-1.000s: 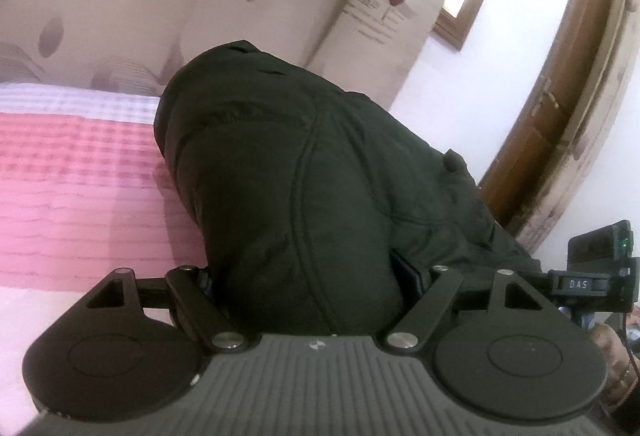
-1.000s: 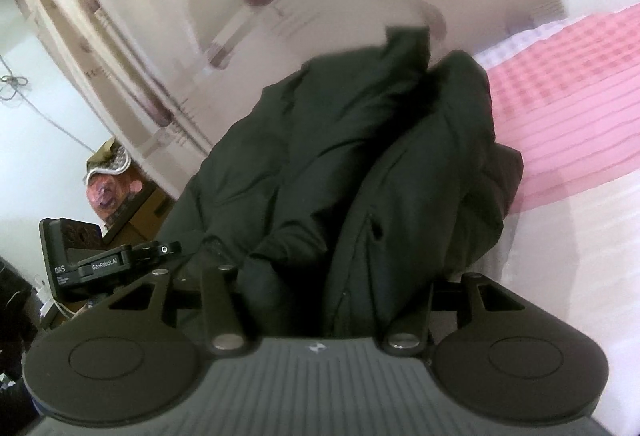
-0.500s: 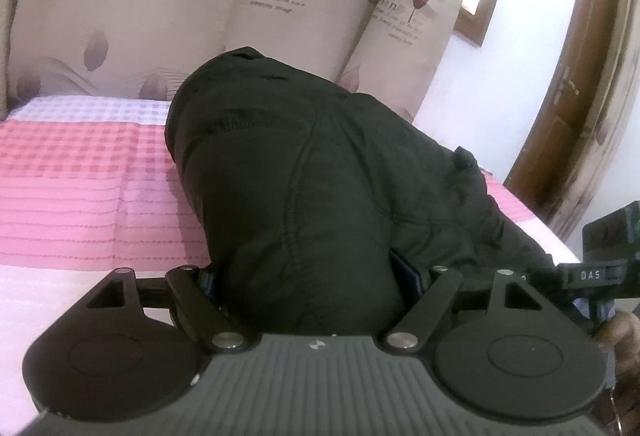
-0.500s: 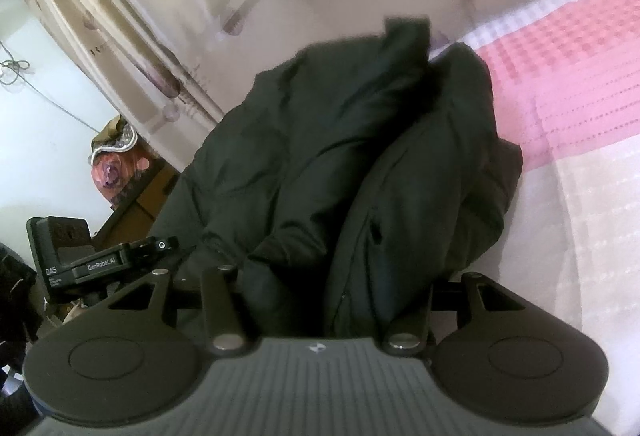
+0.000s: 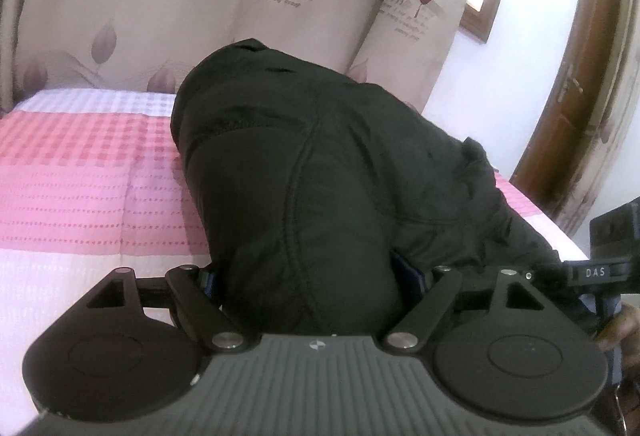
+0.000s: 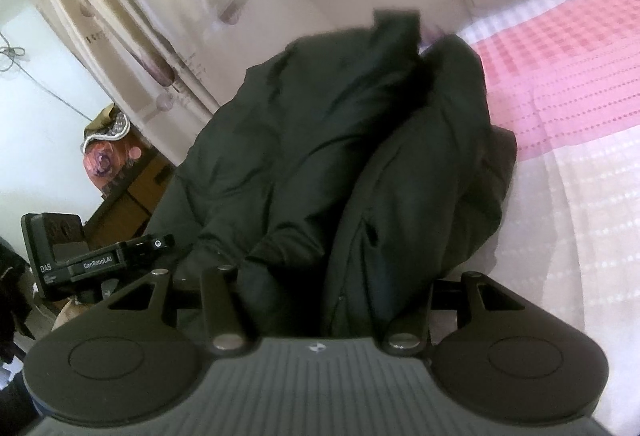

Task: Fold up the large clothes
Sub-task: 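Release the bundle and lift both grippers away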

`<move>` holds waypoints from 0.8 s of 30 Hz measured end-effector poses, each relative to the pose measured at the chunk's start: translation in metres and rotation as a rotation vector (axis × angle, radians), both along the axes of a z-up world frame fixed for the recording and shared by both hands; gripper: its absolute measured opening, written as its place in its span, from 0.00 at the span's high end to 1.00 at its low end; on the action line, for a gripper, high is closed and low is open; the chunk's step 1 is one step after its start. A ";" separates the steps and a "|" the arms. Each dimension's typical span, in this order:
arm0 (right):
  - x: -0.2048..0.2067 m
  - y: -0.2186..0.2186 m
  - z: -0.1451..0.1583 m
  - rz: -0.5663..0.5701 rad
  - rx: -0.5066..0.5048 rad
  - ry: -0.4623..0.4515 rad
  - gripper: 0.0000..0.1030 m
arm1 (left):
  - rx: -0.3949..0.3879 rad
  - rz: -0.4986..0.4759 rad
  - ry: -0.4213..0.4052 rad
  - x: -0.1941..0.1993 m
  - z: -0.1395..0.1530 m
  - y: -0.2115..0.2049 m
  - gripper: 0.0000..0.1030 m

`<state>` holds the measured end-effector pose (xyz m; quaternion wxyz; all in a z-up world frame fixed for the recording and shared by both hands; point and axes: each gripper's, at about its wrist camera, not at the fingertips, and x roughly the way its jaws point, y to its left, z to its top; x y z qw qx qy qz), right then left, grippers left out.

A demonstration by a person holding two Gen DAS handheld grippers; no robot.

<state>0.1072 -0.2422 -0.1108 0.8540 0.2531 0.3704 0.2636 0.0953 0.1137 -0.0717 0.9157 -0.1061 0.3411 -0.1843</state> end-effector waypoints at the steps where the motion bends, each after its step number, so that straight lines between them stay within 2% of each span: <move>1: 0.000 0.001 0.000 0.004 -0.009 -0.005 0.50 | 0.001 0.003 0.002 0.000 -0.002 0.001 0.19; 4: 0.000 0.002 -0.004 0.010 -0.028 -0.019 0.46 | 0.029 0.014 -0.016 -0.004 -0.006 0.000 0.11; 6: -0.002 0.004 -0.006 0.013 -0.066 -0.042 0.41 | 0.083 0.035 -0.041 -0.009 -0.008 -0.003 0.01; 7: -0.003 0.005 -0.007 0.011 -0.076 -0.048 0.40 | 0.119 0.044 -0.066 -0.012 -0.008 -0.005 0.00; 9: -0.006 0.008 -0.010 -0.005 -0.090 -0.064 0.34 | 0.158 0.048 -0.111 -0.018 -0.007 -0.009 0.00; 13: -0.015 0.013 -0.013 -0.050 -0.144 -0.113 0.22 | 0.190 0.090 -0.143 -0.028 -0.005 -0.015 0.00; 20: -0.045 0.032 0.011 -0.150 -0.290 -0.222 0.19 | 0.416 0.210 -0.255 -0.064 0.012 -0.045 0.00; 24: -0.075 0.042 0.025 -0.221 -0.348 -0.288 0.11 | 0.464 0.255 -0.276 -0.081 0.021 -0.056 0.00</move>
